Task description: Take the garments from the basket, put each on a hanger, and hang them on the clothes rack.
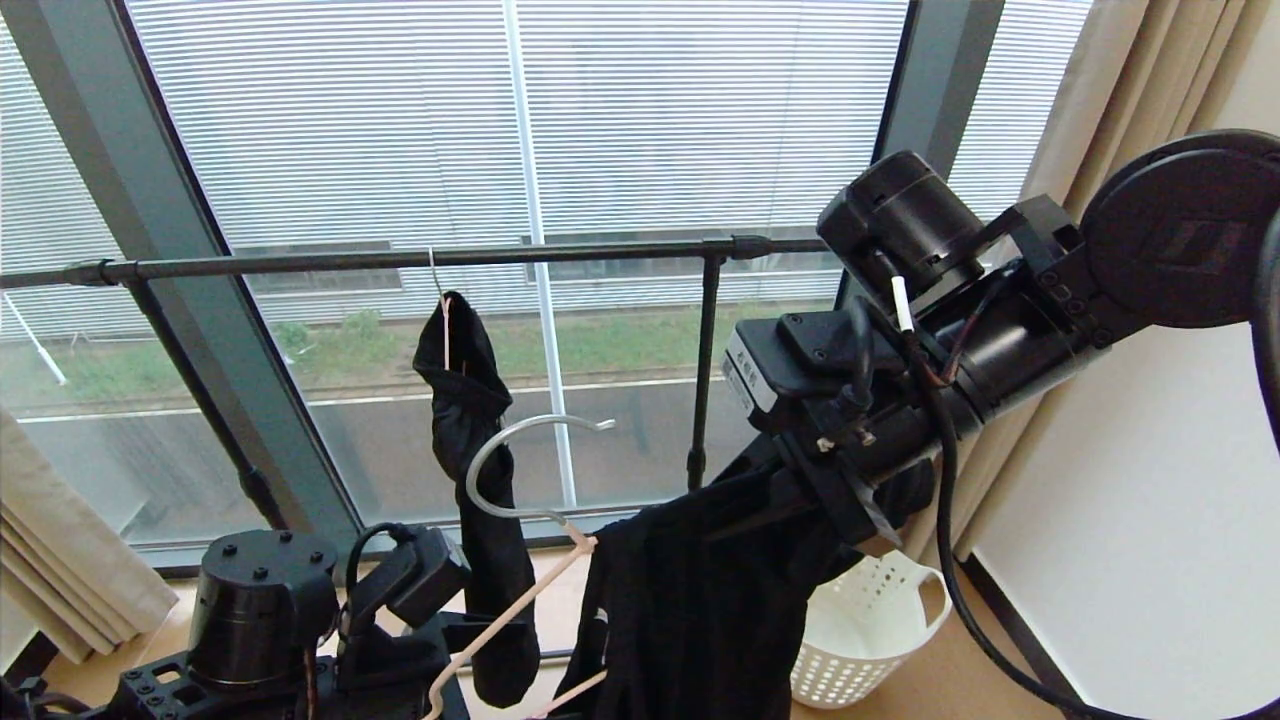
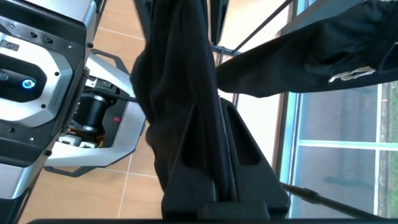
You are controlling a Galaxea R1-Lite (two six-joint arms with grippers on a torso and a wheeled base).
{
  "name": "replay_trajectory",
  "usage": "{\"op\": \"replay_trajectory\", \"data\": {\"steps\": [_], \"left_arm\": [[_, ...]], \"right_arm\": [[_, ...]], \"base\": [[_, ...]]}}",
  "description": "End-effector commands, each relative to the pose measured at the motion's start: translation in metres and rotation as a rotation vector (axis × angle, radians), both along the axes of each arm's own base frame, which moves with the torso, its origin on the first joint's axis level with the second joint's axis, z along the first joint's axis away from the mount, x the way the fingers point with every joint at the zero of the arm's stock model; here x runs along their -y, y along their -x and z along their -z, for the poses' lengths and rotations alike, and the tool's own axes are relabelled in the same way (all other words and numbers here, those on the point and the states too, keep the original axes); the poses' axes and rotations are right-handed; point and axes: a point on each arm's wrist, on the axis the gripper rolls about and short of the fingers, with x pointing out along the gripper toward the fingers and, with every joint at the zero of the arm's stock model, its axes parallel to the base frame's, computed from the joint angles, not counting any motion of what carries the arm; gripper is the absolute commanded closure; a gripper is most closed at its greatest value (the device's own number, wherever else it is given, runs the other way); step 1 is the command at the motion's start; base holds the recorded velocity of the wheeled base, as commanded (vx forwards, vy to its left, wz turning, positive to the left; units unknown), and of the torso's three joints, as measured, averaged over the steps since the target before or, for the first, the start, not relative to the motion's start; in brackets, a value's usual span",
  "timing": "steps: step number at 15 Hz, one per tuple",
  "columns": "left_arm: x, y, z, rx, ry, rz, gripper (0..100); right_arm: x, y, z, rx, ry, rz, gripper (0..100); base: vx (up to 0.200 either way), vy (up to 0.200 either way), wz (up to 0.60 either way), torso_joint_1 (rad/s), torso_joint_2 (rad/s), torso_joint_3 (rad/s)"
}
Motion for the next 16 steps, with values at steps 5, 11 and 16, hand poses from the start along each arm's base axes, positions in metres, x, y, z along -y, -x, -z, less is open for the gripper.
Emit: {"op": "replay_trajectory", "data": {"steps": [5, 11, 16], "left_arm": [[-0.003, 0.004, 0.001, 0.036, 0.083, -0.032, 0], [-0.006, 0.006, -0.004, 0.060, 0.161, -0.040, 0], [-0.010, 0.007, -0.008, 0.078, 0.204, -0.038, 0]], "right_arm": [[-0.001, -0.001, 0.003, -0.009, 0.007, 0.001, 100], [0.000, 0.000, 0.006, -0.017, 0.013, 0.001, 100], [0.001, 0.000, 0.005, -0.015, 0.011, 0.002, 100]], "base": [[0.000, 0.000, 0.00, 0.000, 0.00, 0.000], [0.000, 0.000, 0.00, 0.000, 0.00, 0.000], [0.000, 0.000, 0.00, 0.000, 0.00, 0.000]]}}
